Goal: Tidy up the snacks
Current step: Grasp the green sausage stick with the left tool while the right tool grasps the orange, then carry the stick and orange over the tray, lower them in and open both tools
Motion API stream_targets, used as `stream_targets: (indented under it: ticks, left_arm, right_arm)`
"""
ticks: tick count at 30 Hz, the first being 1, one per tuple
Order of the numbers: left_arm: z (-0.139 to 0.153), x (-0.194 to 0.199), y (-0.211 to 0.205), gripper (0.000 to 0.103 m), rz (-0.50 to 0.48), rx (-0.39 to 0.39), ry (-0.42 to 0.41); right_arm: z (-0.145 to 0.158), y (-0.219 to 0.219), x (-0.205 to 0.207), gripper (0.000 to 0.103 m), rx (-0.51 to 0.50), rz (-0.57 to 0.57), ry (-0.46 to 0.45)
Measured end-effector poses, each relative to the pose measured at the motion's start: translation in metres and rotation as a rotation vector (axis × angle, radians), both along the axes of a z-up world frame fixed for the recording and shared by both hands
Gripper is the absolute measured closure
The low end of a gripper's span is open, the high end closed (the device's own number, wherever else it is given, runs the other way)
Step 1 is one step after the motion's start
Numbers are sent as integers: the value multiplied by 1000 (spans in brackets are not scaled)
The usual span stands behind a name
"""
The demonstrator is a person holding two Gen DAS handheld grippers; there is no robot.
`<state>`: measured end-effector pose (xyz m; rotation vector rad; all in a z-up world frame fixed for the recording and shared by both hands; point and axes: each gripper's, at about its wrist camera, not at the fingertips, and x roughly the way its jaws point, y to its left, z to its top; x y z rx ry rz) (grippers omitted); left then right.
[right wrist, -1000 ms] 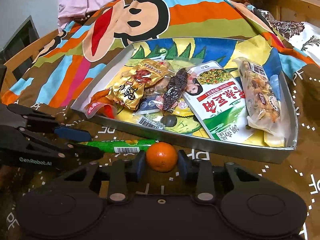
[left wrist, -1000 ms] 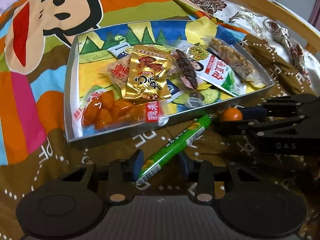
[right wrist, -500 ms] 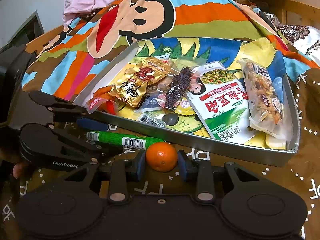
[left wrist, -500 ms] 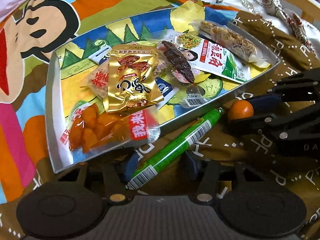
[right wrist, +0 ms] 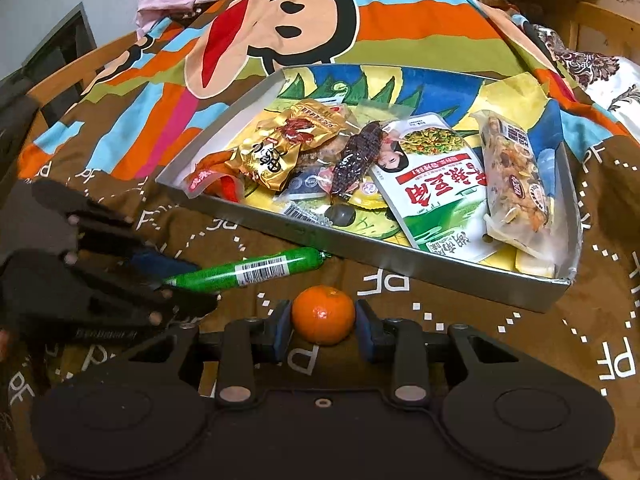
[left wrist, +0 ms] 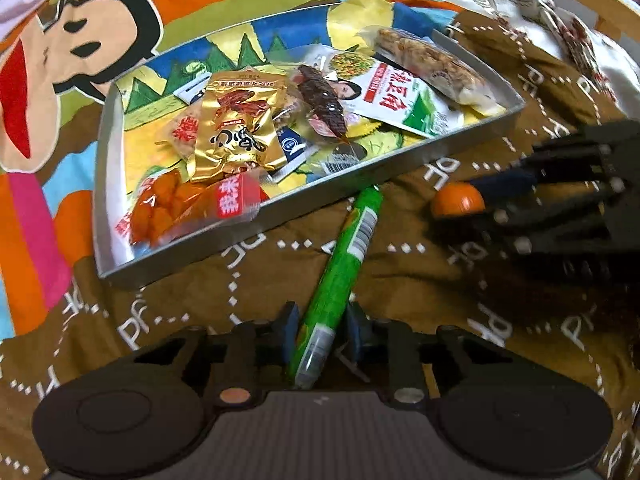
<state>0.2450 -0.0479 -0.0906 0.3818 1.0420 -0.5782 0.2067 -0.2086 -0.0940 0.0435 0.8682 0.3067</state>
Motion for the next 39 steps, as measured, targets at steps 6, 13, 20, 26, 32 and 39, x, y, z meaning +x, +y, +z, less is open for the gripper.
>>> stream_targets:
  ticks: [6, 13, 20, 26, 32, 39]
  left_arm:
    - [-4, 17, 11, 70, 54, -102, 50]
    - [10, -10, 11, 83, 131, -164, 70]
    - [27, -28, 14, 85, 195, -267, 69]
    - [40, -40, 13, 85, 185, -320, 56]
    - [56, -45, 14, 85, 181, -369, 9]
    - [68, -37, 21, 85, 210, -490, -83]
  right_arm:
    - [-6, 0, 3, 67, 2, 3, -4]
    - [3, 3, -13, 68, -69, 21, -53]
    - [22, -2, -30, 68, -110, 1, -153]
    - [33, -9, -38, 68, -96, -40, -197]
    - [43, -12, -42, 68, -111, -68, -283]
    - [42, -16, -28, 68, -108, -98, -336]
